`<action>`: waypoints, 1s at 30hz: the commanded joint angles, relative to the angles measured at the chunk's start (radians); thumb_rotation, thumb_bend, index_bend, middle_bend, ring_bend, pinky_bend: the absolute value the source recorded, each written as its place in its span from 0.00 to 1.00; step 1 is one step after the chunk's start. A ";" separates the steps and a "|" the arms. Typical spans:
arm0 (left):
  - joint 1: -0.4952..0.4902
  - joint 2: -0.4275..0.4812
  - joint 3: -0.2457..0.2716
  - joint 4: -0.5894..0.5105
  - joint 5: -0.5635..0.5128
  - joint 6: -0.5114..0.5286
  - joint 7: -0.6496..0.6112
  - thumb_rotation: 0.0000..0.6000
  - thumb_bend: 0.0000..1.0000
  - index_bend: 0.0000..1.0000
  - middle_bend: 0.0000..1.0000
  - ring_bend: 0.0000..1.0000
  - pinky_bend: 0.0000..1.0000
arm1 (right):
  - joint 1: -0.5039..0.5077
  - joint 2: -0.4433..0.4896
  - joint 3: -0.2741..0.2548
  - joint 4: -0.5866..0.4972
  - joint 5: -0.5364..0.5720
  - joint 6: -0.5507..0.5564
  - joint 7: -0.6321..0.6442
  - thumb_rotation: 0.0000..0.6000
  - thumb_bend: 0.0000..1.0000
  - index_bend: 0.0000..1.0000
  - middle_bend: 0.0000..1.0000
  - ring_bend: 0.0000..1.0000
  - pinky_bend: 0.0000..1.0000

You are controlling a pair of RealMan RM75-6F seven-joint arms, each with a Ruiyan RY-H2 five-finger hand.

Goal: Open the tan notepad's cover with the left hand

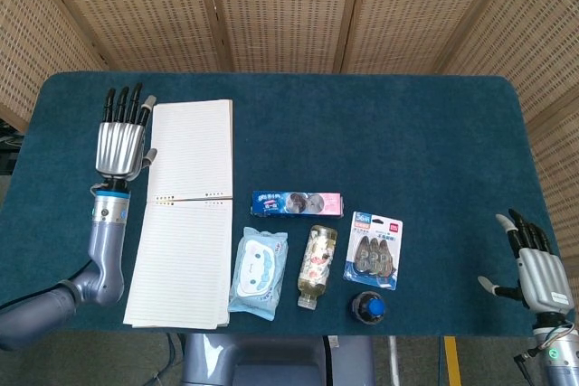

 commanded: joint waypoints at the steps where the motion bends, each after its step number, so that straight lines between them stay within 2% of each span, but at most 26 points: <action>1: 0.085 0.059 0.072 -0.119 0.028 0.053 -0.026 1.00 0.18 0.05 0.00 0.00 0.00 | 0.000 0.001 -0.001 -0.002 0.002 -0.001 -0.002 1.00 0.16 0.06 0.00 0.00 0.00; 8: 0.226 0.105 0.215 -0.245 0.128 0.171 -0.087 1.00 0.18 0.05 0.00 0.00 0.00 | 0.000 0.002 -0.003 -0.008 0.002 0.000 -0.016 1.00 0.16 0.06 0.00 0.00 0.00; 14: 0.333 0.065 0.323 -0.225 0.233 0.289 -0.125 1.00 0.18 0.05 0.00 0.00 0.00 | -0.002 0.003 -0.003 -0.013 0.006 0.004 -0.030 1.00 0.16 0.06 0.00 0.00 0.00; 19: 0.410 0.062 0.389 -0.239 0.242 0.310 -0.116 1.00 0.18 0.05 0.00 0.00 0.00 | -0.003 0.003 -0.002 -0.012 0.008 0.008 -0.038 1.00 0.16 0.06 0.00 0.00 0.00; 24: 0.468 0.055 0.422 -0.229 0.240 0.313 -0.138 1.00 0.18 0.05 0.00 0.00 0.00 | -0.003 0.002 -0.002 -0.008 0.005 0.012 -0.043 1.00 0.16 0.06 0.00 0.00 0.00; 30: 0.494 0.076 0.414 -0.240 0.266 0.328 -0.172 1.00 0.18 0.05 0.00 0.00 0.00 | -0.003 -0.008 0.002 0.002 -0.005 0.027 -0.054 1.00 0.16 0.06 0.00 0.00 0.00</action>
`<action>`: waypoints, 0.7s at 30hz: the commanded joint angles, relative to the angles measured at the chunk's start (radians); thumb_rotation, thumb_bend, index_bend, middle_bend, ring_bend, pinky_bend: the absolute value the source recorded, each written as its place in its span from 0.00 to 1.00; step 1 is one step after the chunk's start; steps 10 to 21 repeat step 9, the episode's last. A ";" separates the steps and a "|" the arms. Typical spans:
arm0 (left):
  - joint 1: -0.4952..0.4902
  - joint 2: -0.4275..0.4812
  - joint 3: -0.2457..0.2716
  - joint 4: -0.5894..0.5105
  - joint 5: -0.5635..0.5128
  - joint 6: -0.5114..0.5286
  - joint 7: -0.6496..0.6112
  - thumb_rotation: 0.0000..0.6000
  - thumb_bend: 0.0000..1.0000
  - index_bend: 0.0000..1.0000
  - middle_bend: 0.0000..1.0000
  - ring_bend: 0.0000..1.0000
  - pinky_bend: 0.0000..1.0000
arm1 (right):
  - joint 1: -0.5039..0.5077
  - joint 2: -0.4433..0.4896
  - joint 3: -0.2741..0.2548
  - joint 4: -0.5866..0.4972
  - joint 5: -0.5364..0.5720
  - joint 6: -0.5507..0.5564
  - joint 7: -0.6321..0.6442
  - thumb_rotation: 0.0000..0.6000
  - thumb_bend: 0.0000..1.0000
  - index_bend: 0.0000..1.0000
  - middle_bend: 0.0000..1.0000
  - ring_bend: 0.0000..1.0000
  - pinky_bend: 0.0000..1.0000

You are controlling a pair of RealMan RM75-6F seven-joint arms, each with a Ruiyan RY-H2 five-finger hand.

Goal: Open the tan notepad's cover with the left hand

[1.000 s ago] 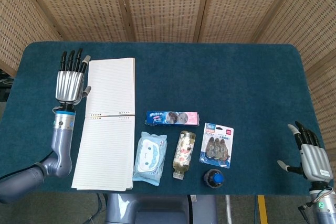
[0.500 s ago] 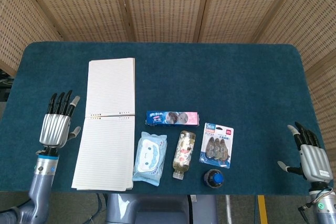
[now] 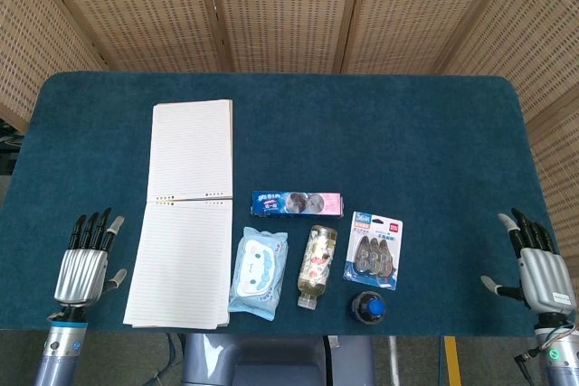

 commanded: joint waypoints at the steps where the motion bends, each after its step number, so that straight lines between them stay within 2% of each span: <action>1: 0.013 0.015 -0.009 -0.014 0.012 0.010 -0.024 1.00 0.18 0.05 0.00 0.00 0.00 | 0.001 -0.003 0.000 0.001 -0.001 0.000 -0.003 1.00 0.16 0.06 0.00 0.00 0.00; 21: 0.027 0.029 -0.020 -0.029 0.027 -0.006 -0.034 1.00 0.18 0.05 0.00 0.00 0.00 | 0.001 -0.004 -0.001 0.000 -0.004 0.002 -0.007 1.00 0.16 0.06 0.00 0.00 0.00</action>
